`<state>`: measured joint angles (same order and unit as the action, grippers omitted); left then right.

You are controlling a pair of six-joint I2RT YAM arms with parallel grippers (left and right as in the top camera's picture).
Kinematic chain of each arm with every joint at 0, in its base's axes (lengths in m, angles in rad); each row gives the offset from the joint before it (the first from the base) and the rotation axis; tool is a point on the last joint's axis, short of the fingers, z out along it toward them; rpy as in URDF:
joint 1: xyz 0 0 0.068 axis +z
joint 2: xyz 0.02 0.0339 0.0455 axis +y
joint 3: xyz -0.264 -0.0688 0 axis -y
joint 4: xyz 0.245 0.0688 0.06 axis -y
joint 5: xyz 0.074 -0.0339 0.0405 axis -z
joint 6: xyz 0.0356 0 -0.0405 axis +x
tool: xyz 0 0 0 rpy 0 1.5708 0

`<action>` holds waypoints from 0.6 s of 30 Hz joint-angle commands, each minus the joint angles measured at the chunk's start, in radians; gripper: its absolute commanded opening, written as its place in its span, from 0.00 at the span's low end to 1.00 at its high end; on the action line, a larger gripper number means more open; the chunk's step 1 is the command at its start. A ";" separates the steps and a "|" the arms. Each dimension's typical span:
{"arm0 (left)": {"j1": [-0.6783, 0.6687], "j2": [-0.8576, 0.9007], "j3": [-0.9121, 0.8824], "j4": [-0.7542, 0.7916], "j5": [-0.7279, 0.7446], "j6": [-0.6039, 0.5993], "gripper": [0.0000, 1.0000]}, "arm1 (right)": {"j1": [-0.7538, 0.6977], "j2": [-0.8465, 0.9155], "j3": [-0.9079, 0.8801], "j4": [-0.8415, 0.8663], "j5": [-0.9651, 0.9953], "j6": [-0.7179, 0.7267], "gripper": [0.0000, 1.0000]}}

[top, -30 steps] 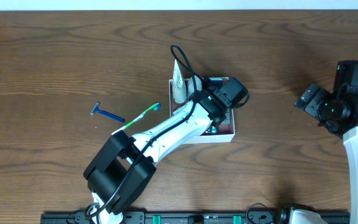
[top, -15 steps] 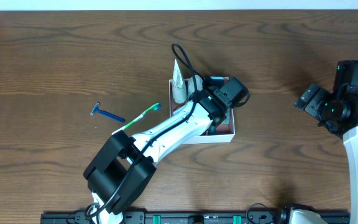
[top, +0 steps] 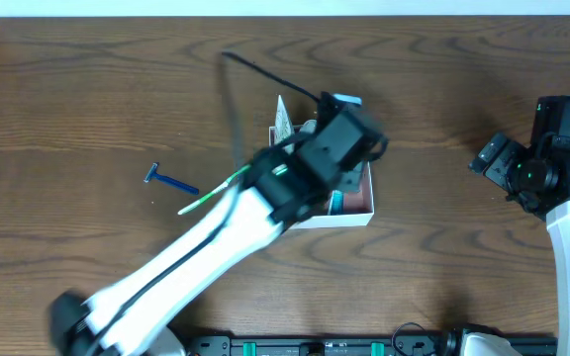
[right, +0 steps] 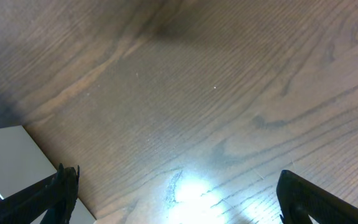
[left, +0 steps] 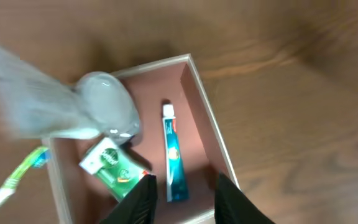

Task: Pack container
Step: 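Release the tube and withdraw the left gripper toward the toothbrush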

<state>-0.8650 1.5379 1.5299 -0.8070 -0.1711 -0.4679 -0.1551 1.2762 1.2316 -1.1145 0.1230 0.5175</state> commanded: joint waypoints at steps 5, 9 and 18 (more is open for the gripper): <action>0.056 -0.183 0.013 -0.234 -0.323 -0.062 0.40 | -0.008 0.003 0.010 -0.001 0.000 -0.010 0.99; 0.184 -0.193 0.007 -0.344 -0.341 -0.184 0.42 | -0.008 0.003 0.010 -0.001 0.000 -0.010 0.99; 0.539 -0.168 -0.158 -0.311 -0.215 -0.406 0.46 | -0.008 0.003 0.010 -0.001 0.000 -0.010 0.99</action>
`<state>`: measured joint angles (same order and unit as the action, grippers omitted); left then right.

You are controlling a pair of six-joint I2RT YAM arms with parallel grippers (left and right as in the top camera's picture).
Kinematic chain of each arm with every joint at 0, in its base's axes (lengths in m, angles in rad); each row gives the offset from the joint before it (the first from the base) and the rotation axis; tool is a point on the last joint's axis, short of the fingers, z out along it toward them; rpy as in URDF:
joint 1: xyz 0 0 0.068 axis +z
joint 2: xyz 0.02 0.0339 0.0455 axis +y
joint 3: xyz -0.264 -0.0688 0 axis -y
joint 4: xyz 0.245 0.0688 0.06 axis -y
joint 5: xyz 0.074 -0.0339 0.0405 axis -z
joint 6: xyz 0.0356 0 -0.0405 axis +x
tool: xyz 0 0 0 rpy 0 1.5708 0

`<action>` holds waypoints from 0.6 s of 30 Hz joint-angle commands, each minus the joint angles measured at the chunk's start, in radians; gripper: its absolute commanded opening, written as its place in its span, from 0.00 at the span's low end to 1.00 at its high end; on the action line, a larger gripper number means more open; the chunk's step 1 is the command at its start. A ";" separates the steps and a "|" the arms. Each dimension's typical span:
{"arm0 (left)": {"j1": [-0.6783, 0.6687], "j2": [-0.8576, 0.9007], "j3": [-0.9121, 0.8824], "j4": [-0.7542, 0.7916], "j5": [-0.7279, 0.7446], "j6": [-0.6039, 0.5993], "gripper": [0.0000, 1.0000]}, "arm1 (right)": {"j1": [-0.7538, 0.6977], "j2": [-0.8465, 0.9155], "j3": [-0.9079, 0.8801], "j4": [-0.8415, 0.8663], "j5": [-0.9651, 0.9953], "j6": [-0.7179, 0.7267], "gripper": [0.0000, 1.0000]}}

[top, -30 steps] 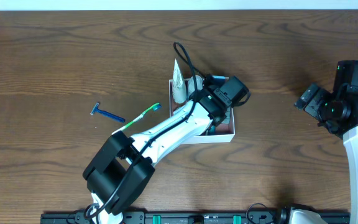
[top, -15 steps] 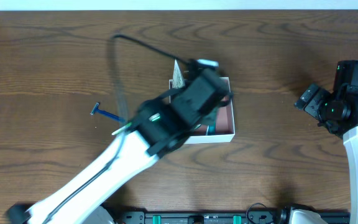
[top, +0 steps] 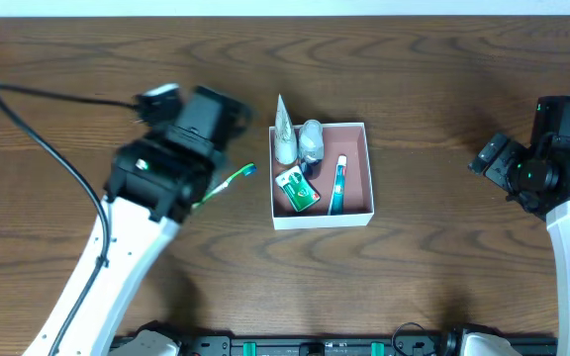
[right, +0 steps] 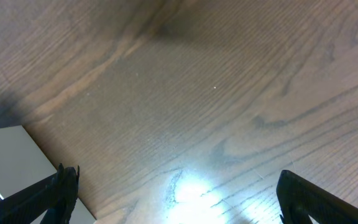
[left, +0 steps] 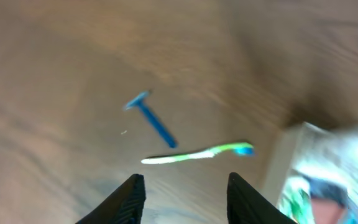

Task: Pack container
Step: 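Release the tube and withdraw the left gripper toward the toothbrush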

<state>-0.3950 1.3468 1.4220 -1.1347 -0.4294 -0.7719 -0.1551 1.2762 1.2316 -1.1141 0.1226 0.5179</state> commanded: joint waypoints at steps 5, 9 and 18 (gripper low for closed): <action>0.203 0.082 -0.167 0.147 0.158 -0.102 0.47 | -0.008 0.003 0.010 -0.002 0.000 -0.010 0.99; 0.243 0.157 -0.232 0.226 0.201 -0.102 0.47 | -0.008 0.003 0.010 -0.002 0.000 -0.010 0.99; 0.257 0.362 -0.253 0.289 0.267 -0.101 0.47 | -0.008 0.003 0.010 -0.002 0.000 -0.010 0.99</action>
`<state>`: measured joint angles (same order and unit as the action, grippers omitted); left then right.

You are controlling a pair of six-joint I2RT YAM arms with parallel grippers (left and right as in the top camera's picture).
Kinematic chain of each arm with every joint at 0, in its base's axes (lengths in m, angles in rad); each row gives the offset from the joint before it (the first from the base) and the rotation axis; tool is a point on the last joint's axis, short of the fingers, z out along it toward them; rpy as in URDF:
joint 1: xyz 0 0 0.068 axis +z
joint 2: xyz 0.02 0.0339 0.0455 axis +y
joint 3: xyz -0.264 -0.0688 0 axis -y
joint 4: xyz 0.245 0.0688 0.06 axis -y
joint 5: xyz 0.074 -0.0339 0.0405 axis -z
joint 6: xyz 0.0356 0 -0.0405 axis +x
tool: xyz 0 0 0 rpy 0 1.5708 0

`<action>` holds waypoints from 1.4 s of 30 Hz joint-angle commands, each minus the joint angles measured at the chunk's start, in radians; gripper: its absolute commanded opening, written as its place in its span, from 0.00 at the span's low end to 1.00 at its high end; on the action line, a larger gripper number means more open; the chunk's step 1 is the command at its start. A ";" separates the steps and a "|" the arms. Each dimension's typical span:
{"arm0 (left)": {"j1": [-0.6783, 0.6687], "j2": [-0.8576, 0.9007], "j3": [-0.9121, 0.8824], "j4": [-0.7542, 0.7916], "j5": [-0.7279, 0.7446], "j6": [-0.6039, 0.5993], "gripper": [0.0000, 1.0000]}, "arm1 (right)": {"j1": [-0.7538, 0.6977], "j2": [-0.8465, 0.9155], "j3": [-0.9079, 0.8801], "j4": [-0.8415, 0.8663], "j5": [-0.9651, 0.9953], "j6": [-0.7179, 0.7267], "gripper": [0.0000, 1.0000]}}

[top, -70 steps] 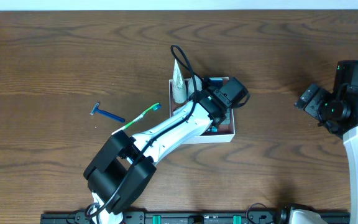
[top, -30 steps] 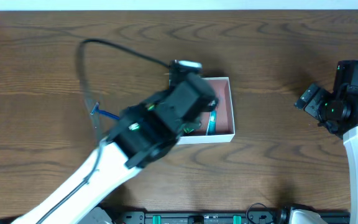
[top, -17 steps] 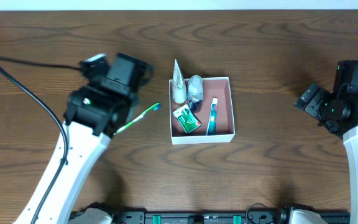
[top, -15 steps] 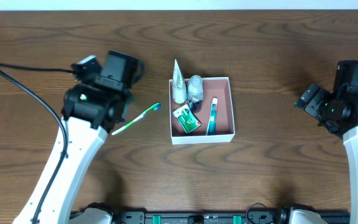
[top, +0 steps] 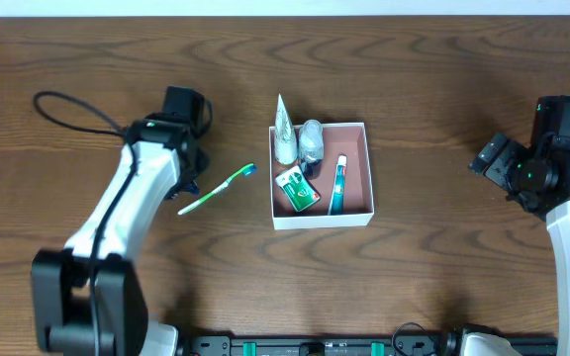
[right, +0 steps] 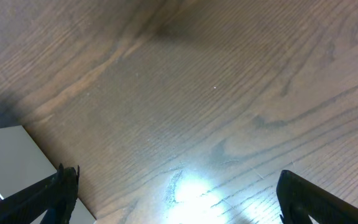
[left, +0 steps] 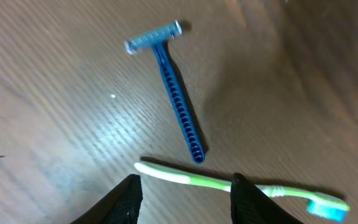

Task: Pack container
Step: 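Release the tube and withdraw the left gripper toward the toothbrush, then lower the left gripper onto the green toothbrush handle and grasp it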

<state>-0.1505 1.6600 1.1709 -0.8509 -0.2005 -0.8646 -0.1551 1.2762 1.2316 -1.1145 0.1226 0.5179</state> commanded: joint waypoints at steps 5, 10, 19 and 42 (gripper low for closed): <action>0.046 0.130 -0.002 0.023 0.100 -0.005 0.47 | -0.008 0.003 0.010 -0.001 0.000 -0.011 0.99; 0.076 0.150 -0.002 0.025 0.108 0.018 0.47 | -0.008 0.003 0.010 -0.001 0.000 -0.010 0.99; 0.130 0.150 -0.002 0.051 0.218 0.084 0.47 | -0.008 0.003 0.010 -0.001 0.000 -0.010 0.99; 0.071 0.150 -0.004 0.101 0.306 0.847 0.53 | -0.008 0.003 0.010 -0.001 0.000 -0.010 0.99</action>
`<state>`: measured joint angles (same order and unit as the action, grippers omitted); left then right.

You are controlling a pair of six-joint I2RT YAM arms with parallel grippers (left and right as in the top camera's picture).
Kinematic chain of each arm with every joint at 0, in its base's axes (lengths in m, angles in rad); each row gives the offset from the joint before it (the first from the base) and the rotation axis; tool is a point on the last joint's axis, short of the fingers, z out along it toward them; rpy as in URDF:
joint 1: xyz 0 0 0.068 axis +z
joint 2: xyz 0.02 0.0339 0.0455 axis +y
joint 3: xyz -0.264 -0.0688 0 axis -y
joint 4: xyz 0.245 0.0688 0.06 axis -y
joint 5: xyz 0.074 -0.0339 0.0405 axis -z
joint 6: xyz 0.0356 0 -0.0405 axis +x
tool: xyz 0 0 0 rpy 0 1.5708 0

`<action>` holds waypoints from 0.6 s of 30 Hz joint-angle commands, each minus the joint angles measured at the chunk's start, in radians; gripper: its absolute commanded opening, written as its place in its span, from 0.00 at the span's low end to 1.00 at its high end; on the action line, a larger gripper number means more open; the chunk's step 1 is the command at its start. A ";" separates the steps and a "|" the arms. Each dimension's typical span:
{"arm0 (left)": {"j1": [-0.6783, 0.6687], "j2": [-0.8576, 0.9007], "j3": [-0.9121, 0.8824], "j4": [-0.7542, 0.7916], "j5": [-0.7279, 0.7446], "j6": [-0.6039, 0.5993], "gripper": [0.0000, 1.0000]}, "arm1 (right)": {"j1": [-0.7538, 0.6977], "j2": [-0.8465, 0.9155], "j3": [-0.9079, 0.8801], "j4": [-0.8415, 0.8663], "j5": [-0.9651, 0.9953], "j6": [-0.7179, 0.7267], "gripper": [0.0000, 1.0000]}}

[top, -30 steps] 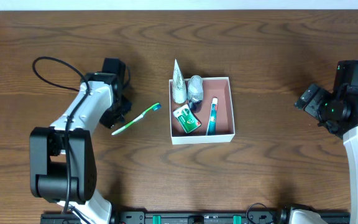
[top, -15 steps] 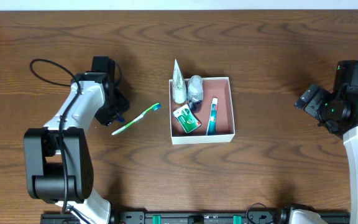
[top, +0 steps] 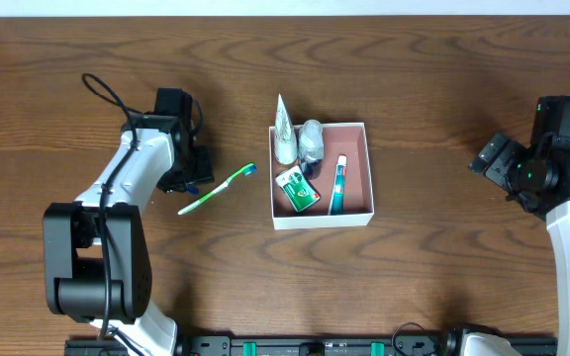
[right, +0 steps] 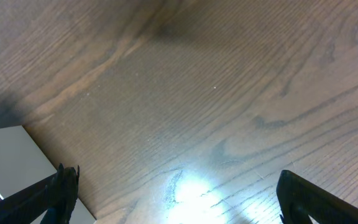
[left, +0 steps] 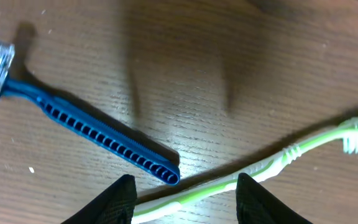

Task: Pack container
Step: 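Lower the left gripper onto the green toothbrush handle and grasp it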

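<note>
The white box (top: 368,174) with a brown floor holds a toothpaste tube (top: 336,185), a green packet (top: 298,190) and a clear bottle (top: 312,138); a white cone-shaped tube (top: 283,132) leans at its left wall. Left of the box lie a green-and-white toothbrush (top: 217,189) and a blue razor (left: 98,134). My left gripper (left: 185,202) hangs open low over them, its fingers either side of the razor's handle end and the toothbrush (left: 272,165) handle. My right gripper (right: 188,199) is wide open over bare wood at the table's right.
The left arm's black cable (top: 107,94) loops over the table behind the left gripper. A corner of the white box (right: 8,162) shows at the left of the right wrist view. The rest is brown wooden tabletop (top: 443,89).
My left gripper has come lower and nearer to the razor and toothbrush, and turned; both now look larger, with the razor's handle end between the open fingers. The right arm is unchanged.
My left gripper was open over the box with the toothpaste and packet inside. Then it was out to the left, with razor and toothbrush in view below. Then it stood above the razor, and now sits low over razor and toothbrush. The right gripper stayed open and still.
</note>
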<state>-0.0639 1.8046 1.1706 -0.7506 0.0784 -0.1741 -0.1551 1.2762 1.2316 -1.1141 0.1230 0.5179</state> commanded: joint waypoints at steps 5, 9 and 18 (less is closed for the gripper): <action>-0.062 0.006 -0.008 0.006 0.072 0.296 0.53 | -0.008 0.003 0.010 -0.001 0.000 -0.010 0.99; -0.116 0.006 -0.018 0.019 0.071 0.404 0.53 | -0.008 0.003 0.010 -0.002 0.000 -0.010 0.99; -0.155 0.006 -0.116 0.134 -0.026 0.507 0.53 | -0.008 0.003 0.010 -0.001 0.000 -0.011 0.99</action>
<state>-0.2256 1.8046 1.0847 -0.6308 0.1093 0.2806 -0.1551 1.2762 1.2316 -1.1141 0.1226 0.5175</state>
